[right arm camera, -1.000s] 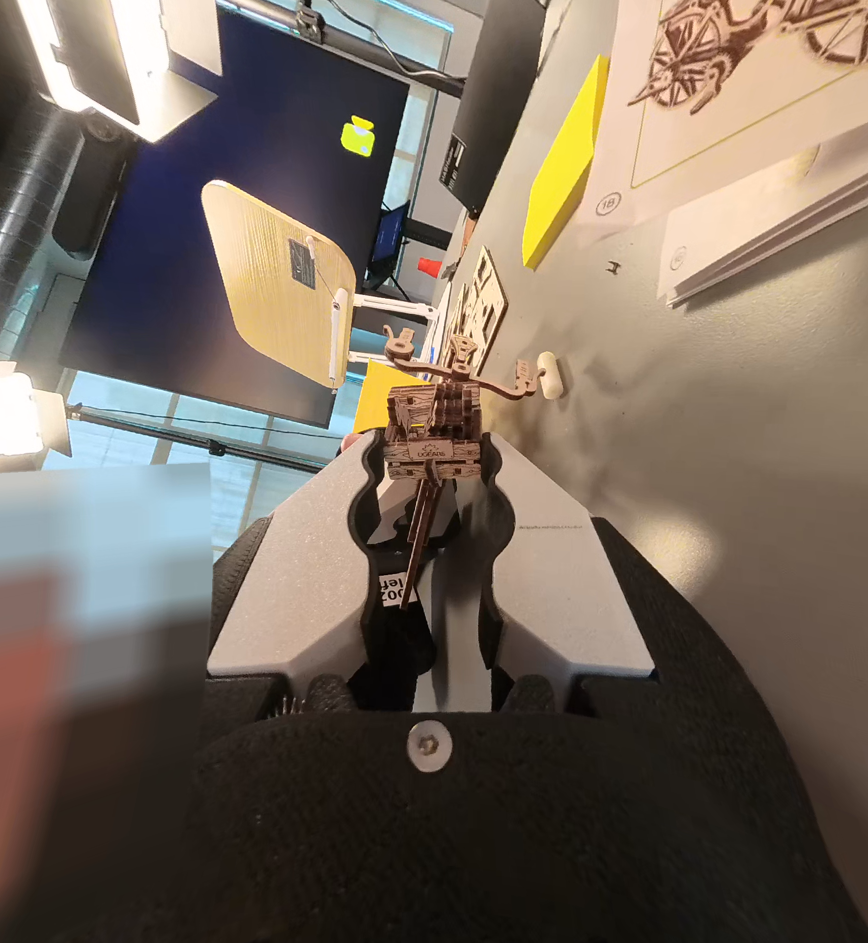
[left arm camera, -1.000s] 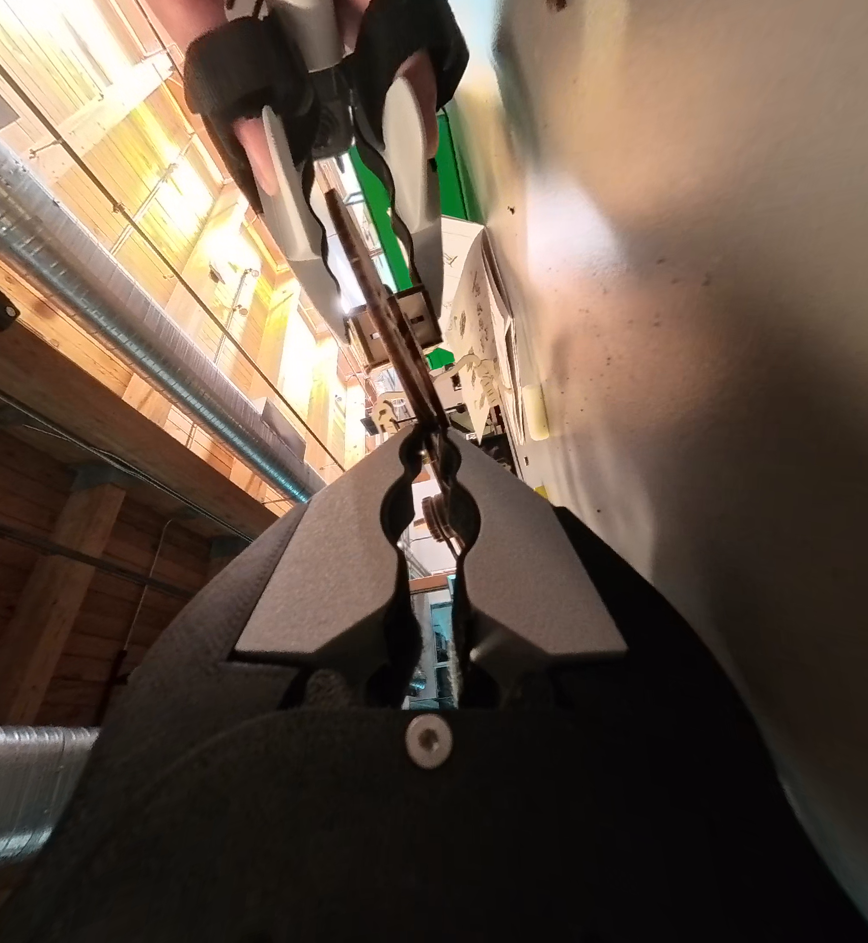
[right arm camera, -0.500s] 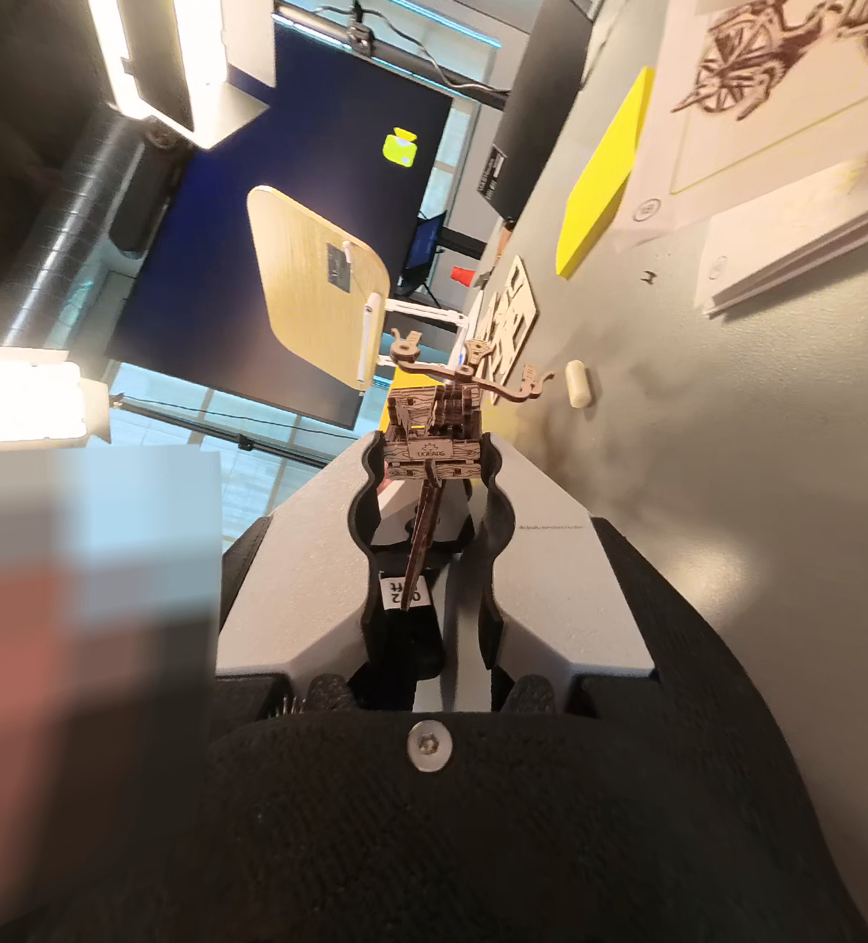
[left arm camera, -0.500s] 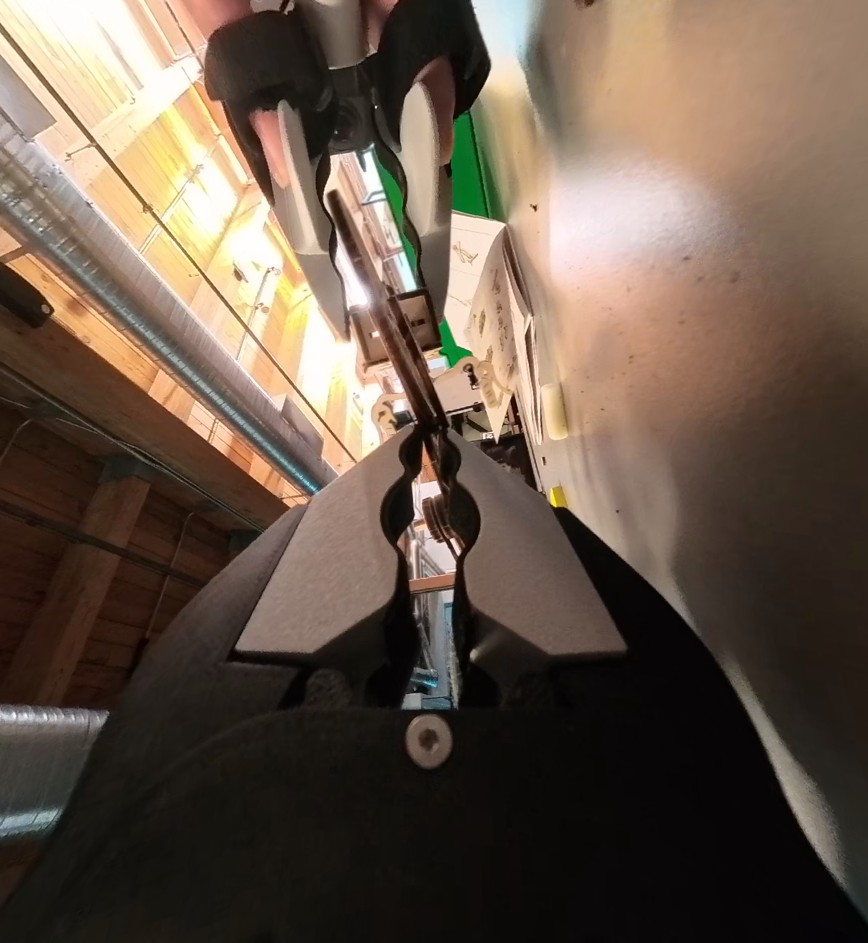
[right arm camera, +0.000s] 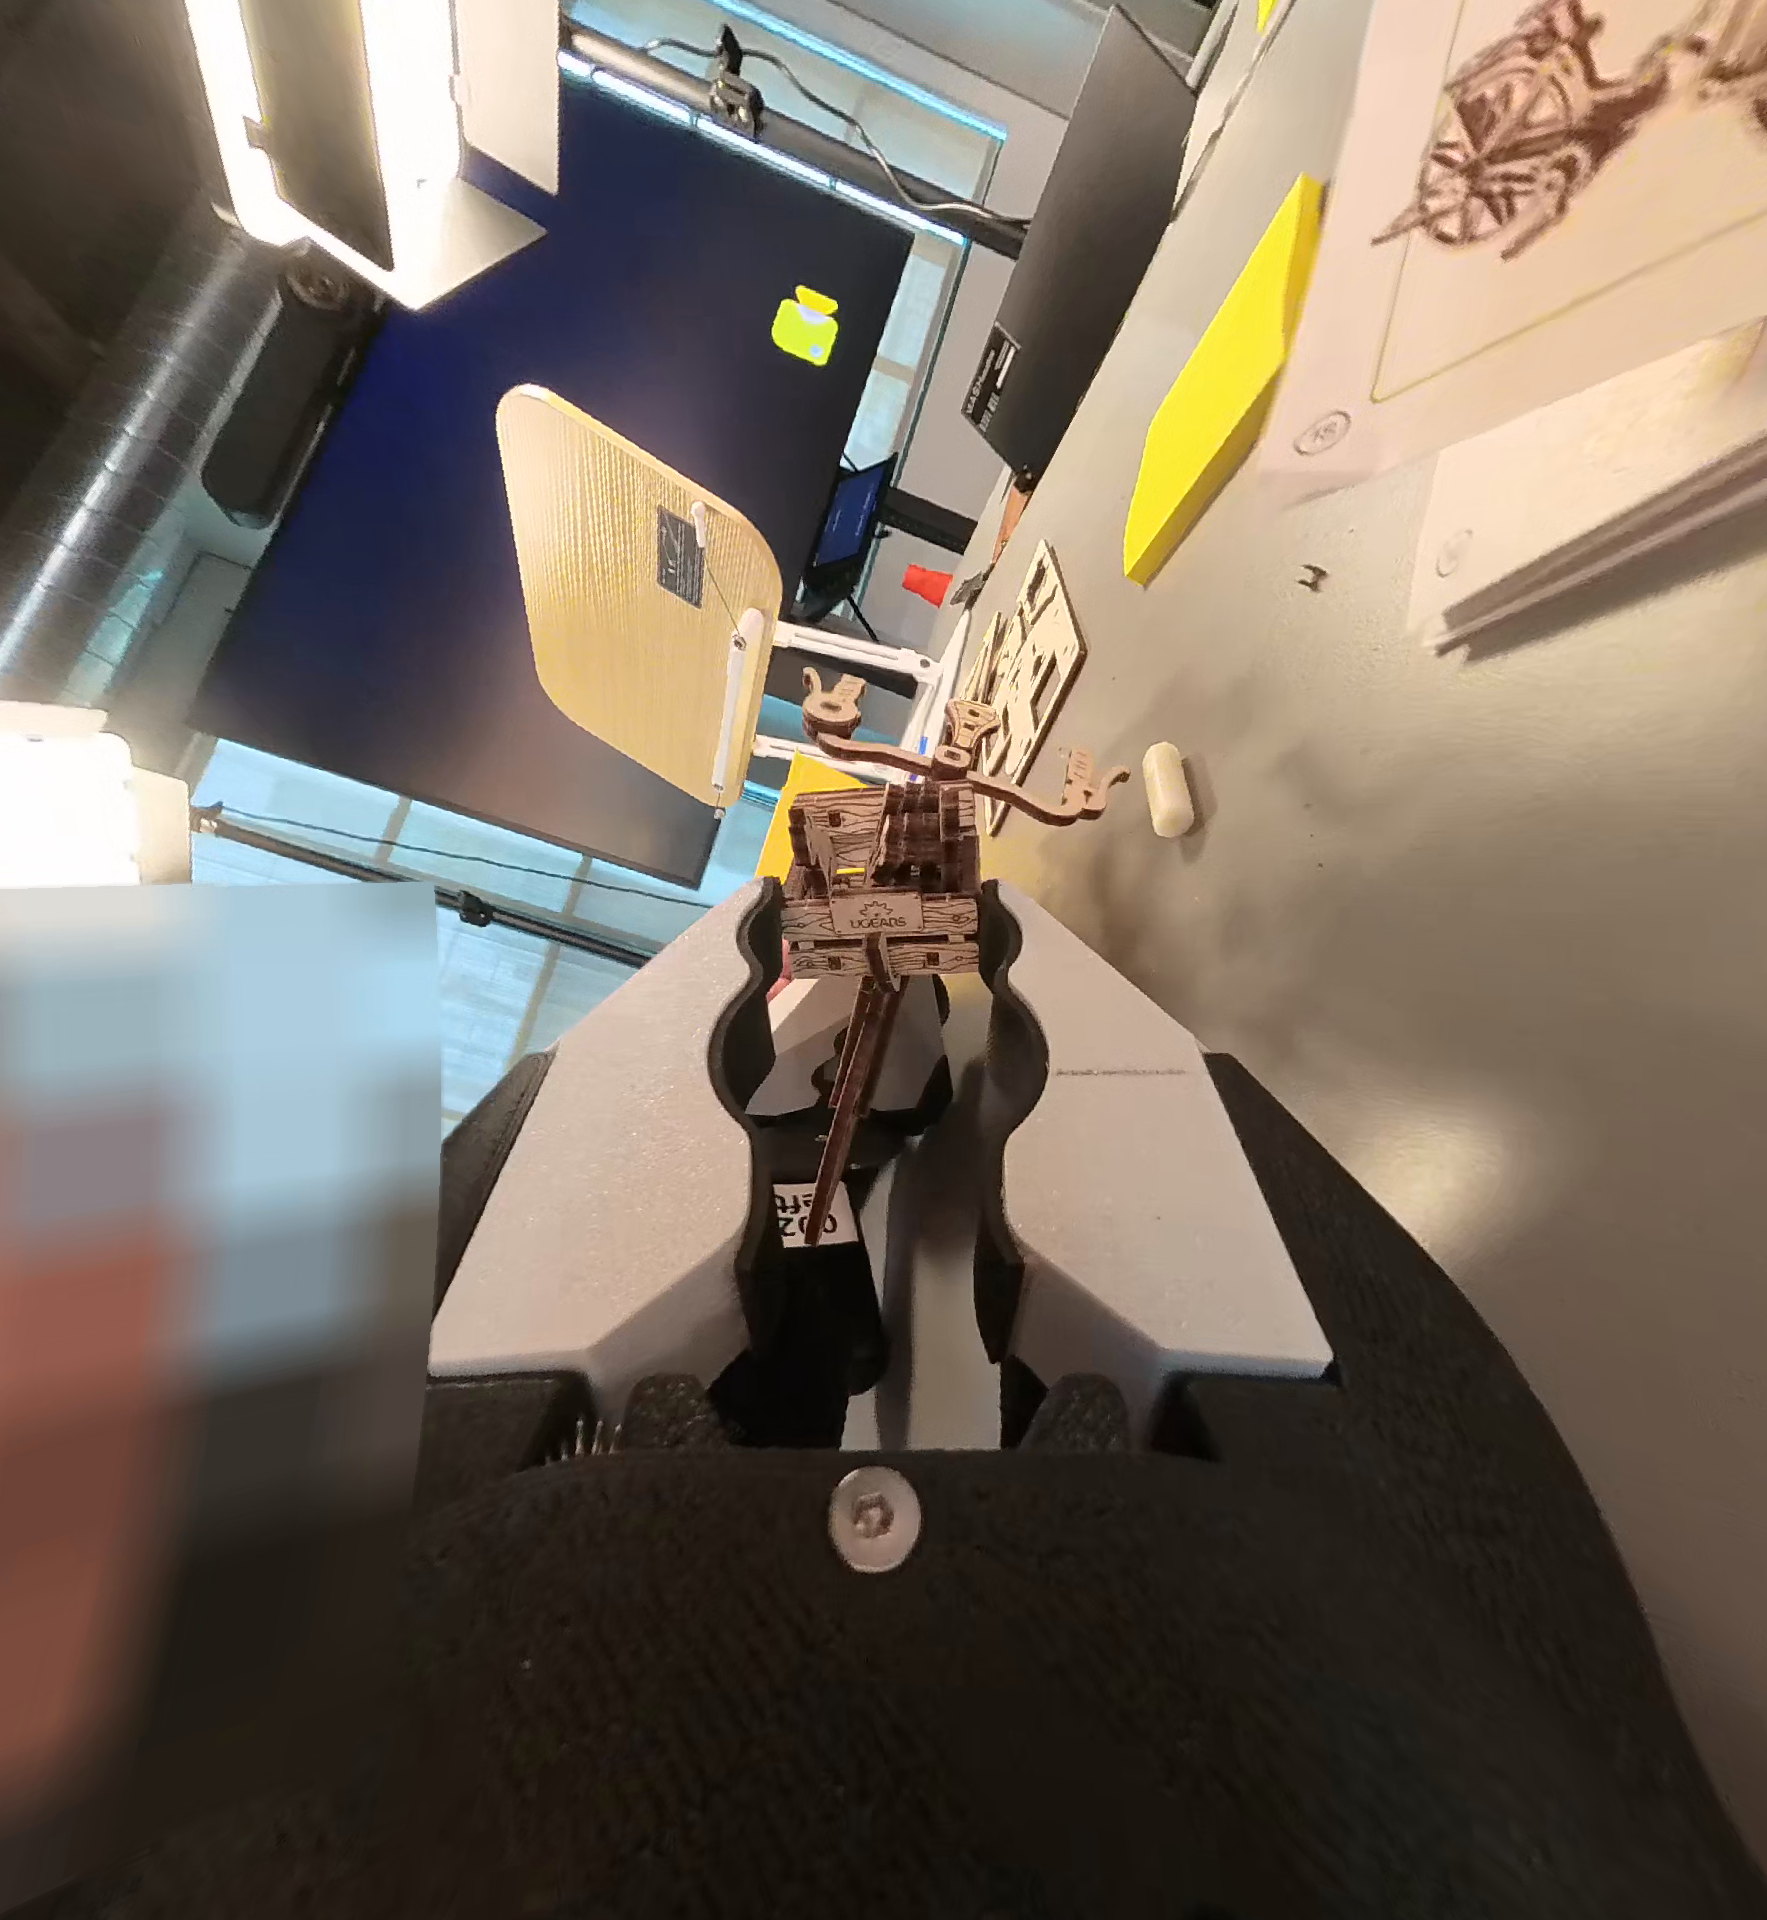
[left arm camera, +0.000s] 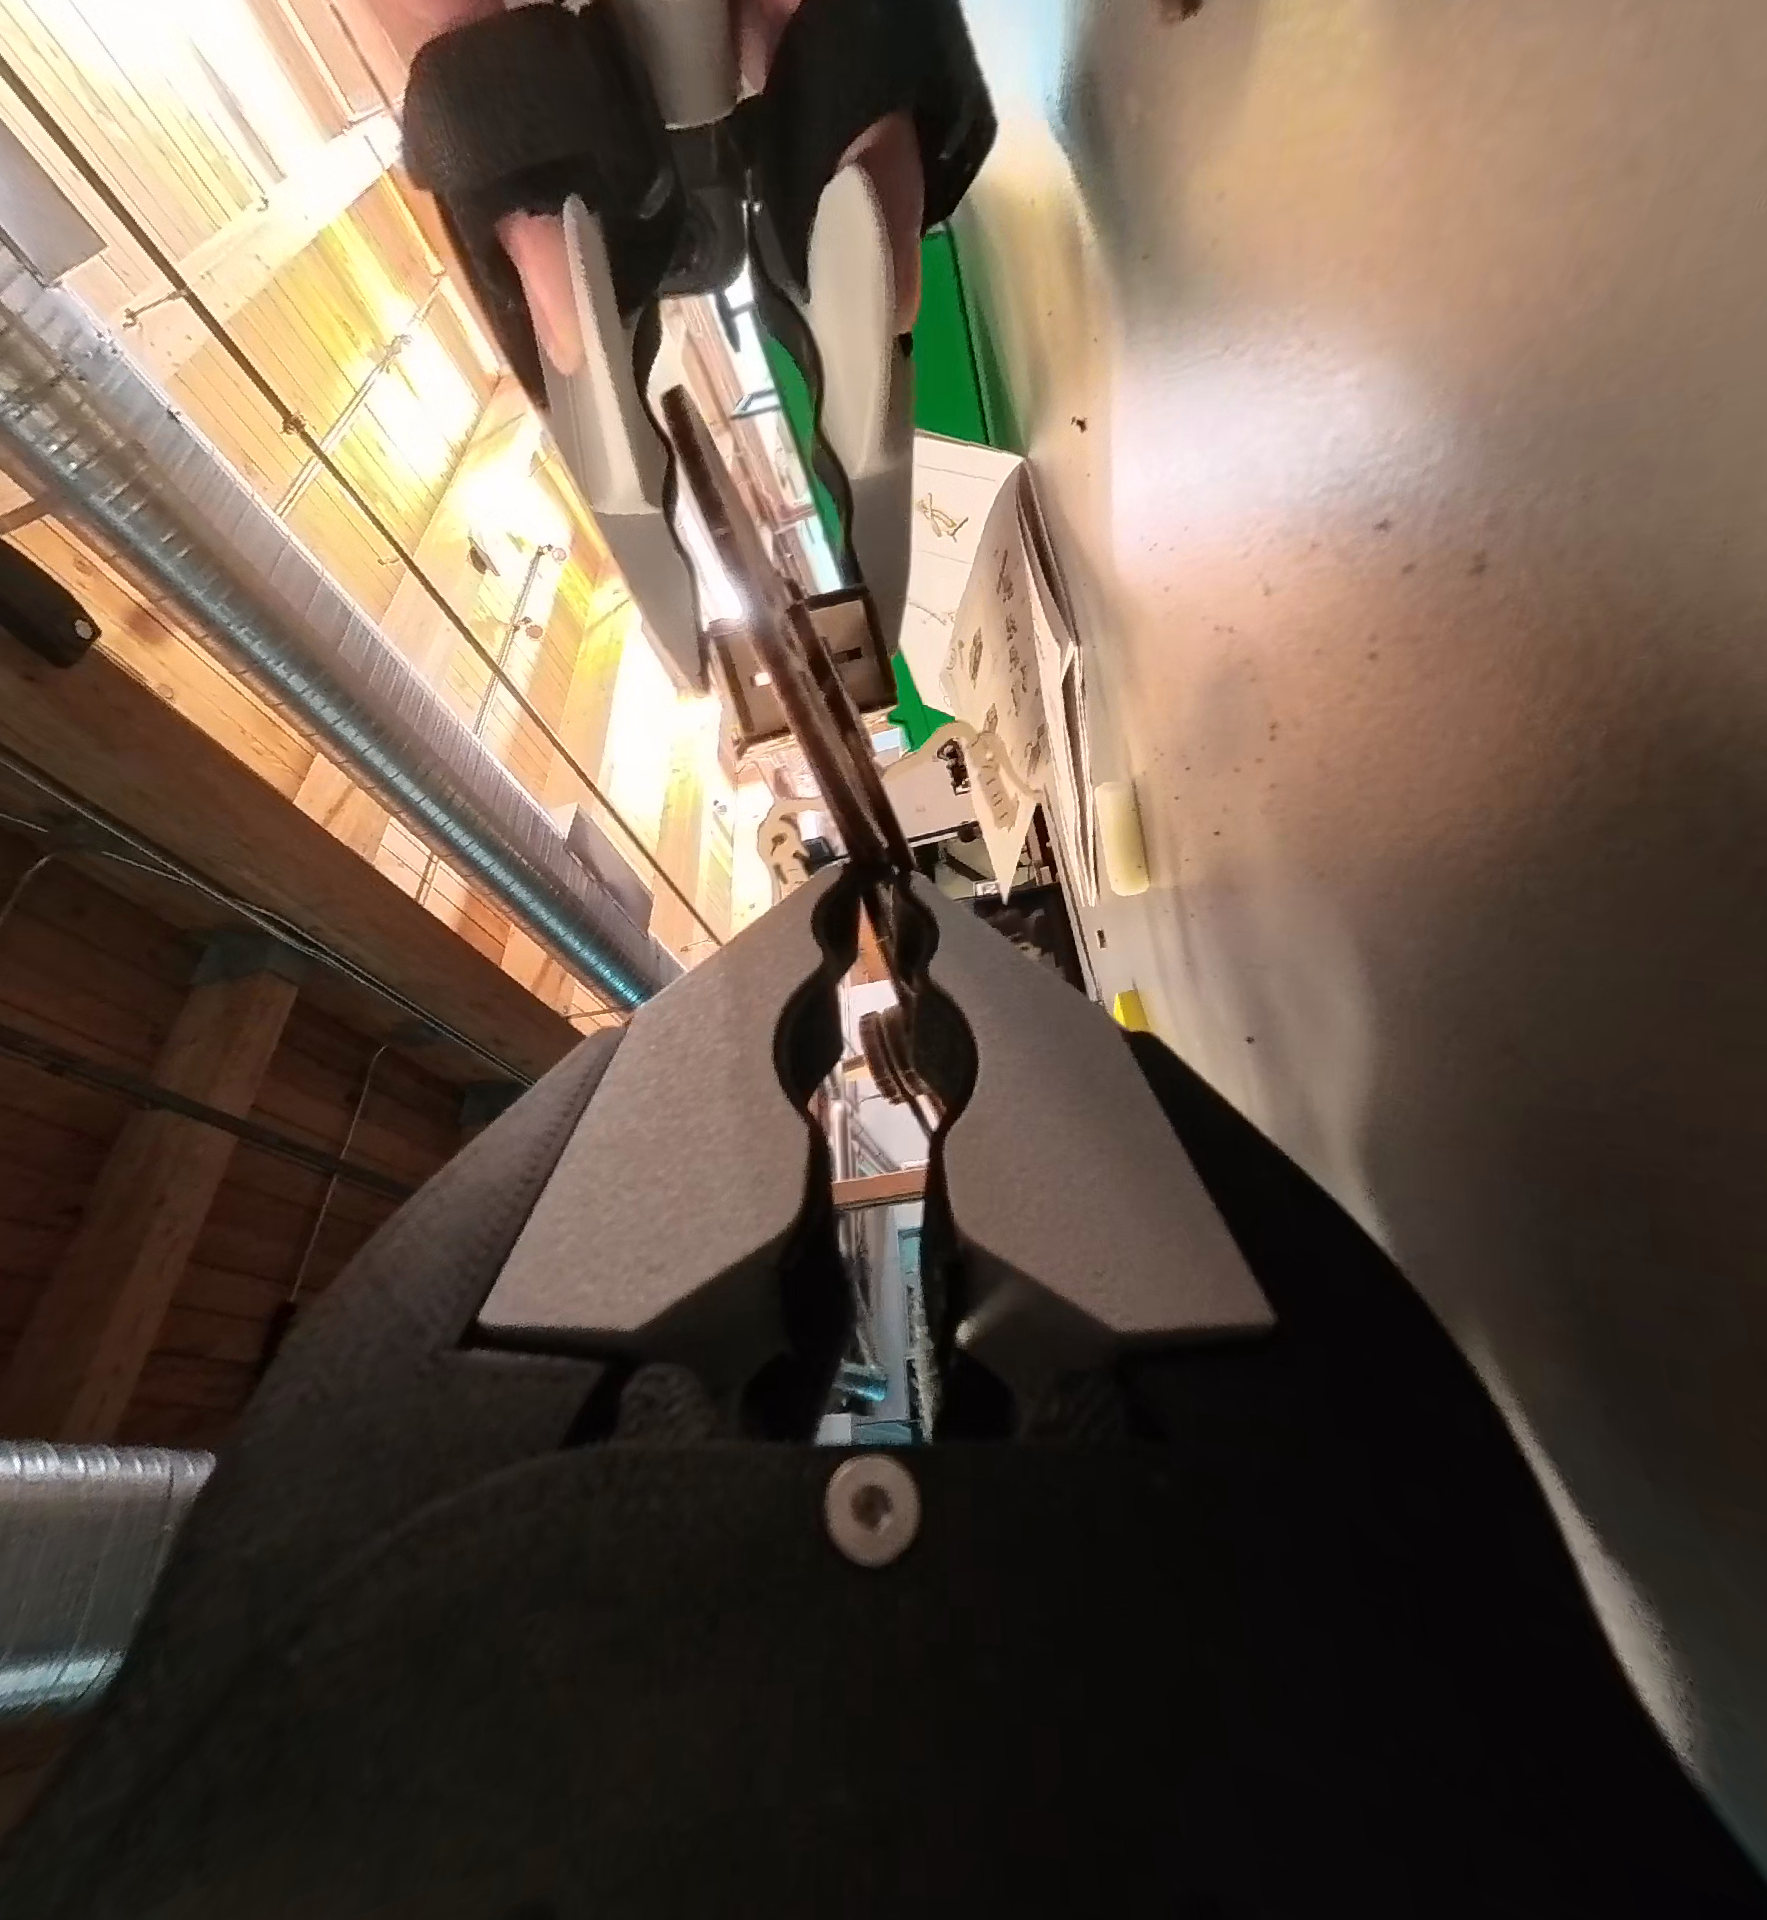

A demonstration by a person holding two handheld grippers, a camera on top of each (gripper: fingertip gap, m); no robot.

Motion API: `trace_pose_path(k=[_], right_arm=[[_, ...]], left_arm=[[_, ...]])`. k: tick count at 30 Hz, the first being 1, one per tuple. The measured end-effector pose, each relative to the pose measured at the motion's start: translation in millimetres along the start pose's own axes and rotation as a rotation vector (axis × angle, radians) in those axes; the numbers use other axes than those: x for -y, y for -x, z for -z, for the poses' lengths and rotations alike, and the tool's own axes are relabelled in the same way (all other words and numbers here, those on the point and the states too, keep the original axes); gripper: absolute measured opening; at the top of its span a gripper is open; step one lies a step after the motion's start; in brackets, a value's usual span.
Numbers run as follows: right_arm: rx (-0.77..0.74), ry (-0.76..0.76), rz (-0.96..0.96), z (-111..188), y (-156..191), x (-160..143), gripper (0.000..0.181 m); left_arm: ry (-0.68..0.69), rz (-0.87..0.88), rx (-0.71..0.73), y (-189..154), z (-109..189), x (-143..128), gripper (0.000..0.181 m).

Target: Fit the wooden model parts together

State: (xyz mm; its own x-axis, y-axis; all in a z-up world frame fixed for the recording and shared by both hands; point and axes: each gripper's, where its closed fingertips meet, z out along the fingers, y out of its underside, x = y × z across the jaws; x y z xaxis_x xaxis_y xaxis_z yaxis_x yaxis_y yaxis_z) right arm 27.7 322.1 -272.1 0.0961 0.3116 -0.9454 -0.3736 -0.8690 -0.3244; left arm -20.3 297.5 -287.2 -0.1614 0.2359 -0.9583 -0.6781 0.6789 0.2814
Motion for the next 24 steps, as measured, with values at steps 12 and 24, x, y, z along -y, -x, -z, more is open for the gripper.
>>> trace_pose_path(k=[12, 24], right_arm=[[-0.006, -0.042, -0.051, -0.3, -7.8, 0.1, 0.036], [-0.027, -0.153, -0.027, -6.4, -9.1, 5.0, 0.036]], left_arm=[[-0.003, 0.007, -0.038, -10.9, -2.6, 0.0, 0.004], [0.032, 0.101, -0.054, -16.6, -5.7, -7.1, 0.026]])
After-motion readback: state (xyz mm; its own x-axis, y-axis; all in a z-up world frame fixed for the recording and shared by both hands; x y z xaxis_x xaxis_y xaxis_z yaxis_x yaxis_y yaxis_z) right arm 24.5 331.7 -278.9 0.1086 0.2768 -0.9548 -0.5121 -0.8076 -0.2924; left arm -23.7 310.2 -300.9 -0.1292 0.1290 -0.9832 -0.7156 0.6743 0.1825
